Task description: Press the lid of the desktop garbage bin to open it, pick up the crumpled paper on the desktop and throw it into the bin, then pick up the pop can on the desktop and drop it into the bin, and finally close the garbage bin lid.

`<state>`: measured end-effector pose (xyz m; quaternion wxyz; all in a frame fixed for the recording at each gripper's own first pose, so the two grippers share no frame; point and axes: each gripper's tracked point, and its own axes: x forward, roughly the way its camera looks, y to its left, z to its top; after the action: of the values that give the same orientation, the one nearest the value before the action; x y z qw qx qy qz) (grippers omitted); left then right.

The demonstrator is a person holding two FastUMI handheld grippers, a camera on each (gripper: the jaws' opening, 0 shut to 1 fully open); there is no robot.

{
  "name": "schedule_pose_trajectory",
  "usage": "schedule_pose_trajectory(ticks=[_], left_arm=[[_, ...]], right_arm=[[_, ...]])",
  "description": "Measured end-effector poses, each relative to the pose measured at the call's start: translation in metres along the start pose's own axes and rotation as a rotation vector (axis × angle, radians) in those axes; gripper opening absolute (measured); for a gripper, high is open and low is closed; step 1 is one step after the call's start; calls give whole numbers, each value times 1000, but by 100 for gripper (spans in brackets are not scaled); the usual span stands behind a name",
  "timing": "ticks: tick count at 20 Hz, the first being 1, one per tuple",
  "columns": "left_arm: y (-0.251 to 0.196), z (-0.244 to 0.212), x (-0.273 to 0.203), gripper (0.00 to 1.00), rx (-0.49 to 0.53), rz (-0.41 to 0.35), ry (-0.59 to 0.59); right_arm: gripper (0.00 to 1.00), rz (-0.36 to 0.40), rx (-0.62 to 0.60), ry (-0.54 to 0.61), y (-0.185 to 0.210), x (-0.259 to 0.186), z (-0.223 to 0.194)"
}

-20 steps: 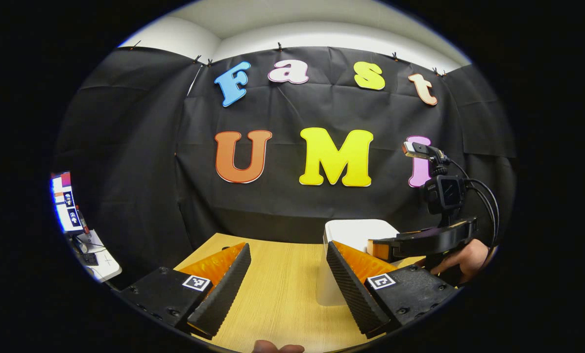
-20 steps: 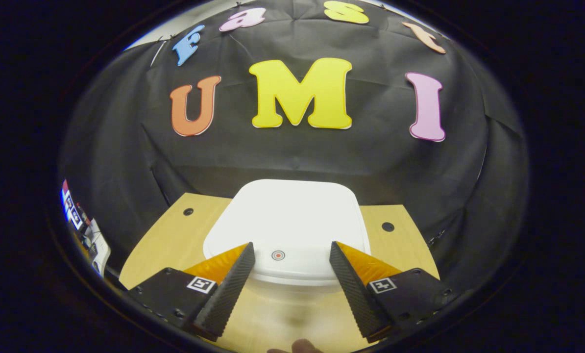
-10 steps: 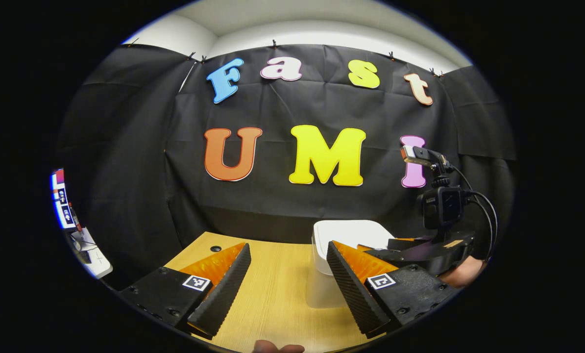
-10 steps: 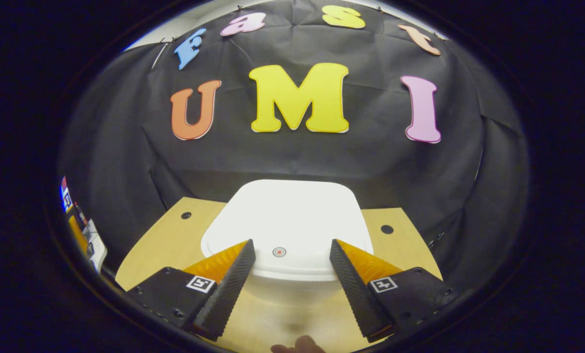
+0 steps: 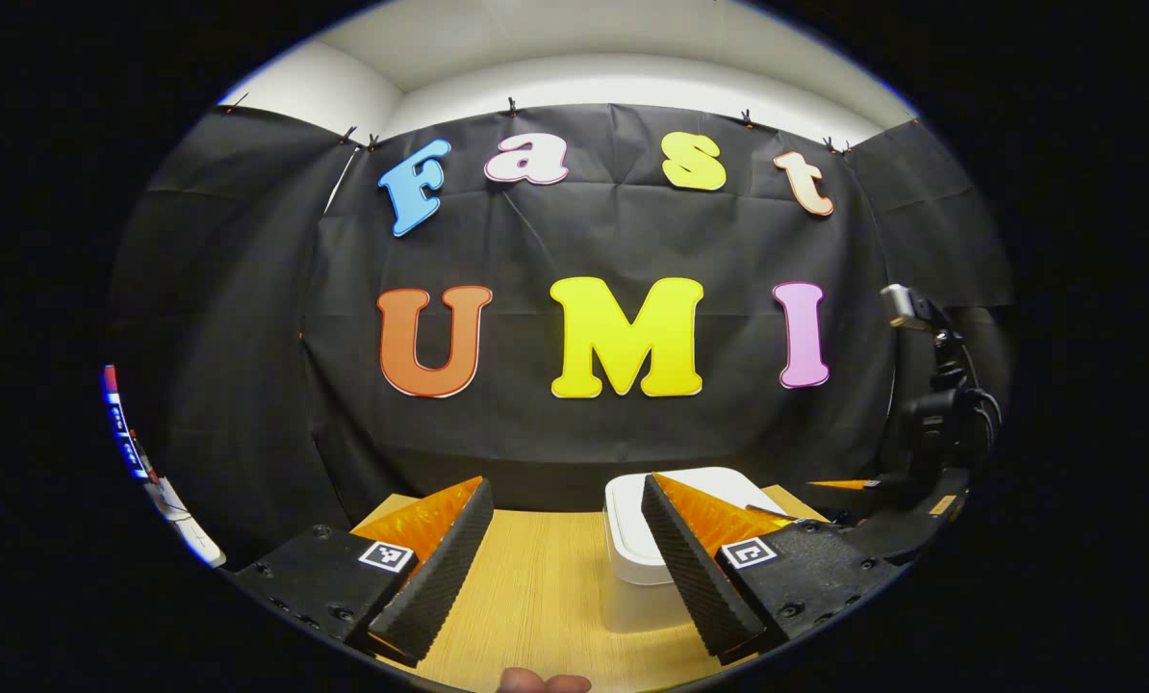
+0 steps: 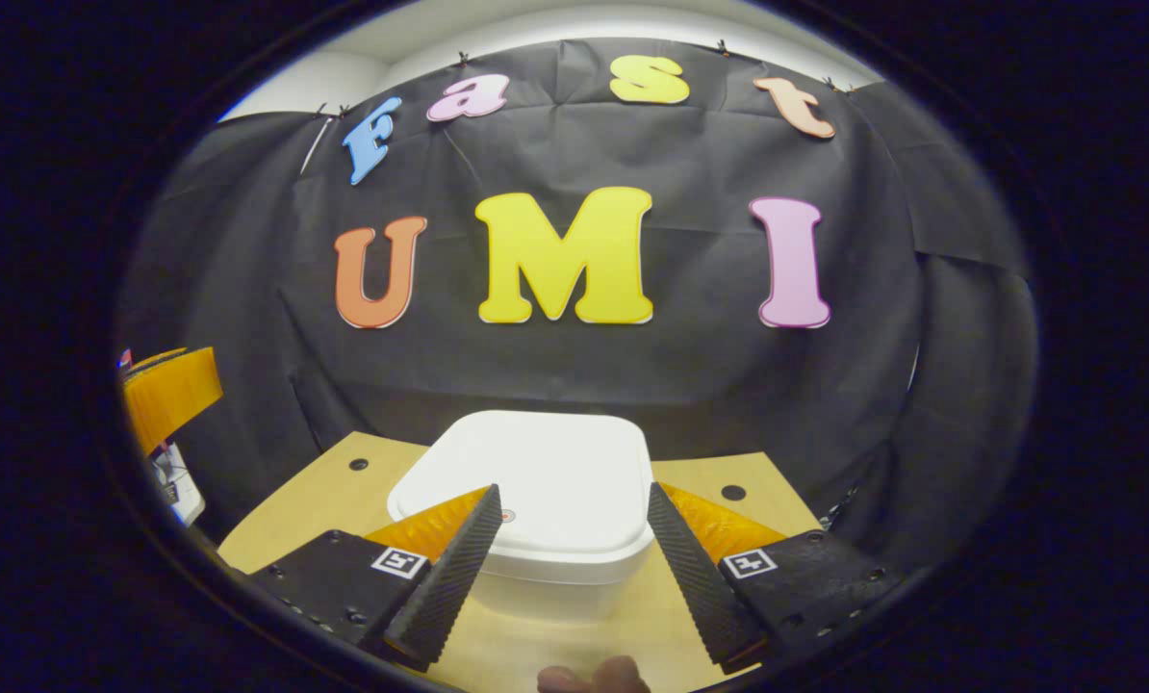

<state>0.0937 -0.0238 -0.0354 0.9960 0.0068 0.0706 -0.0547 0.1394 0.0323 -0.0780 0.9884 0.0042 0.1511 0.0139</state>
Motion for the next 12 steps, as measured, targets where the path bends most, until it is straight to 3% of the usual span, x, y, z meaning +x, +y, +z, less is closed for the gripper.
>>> schedule_pose_trajectory(ticks=[3,6,12], left_arm=[[-15,9,5,100,8,-40,-13],[-25,17,5,100,-2,-72,-11],[-20,49,-4,100,-34,-45,-57]], right_arm=[[96,-68,-30,-56,-34,-20,18],[95,-84,-10,-124,-49,-45,42],[95,-108,-4,-211,-54,-83,80]])
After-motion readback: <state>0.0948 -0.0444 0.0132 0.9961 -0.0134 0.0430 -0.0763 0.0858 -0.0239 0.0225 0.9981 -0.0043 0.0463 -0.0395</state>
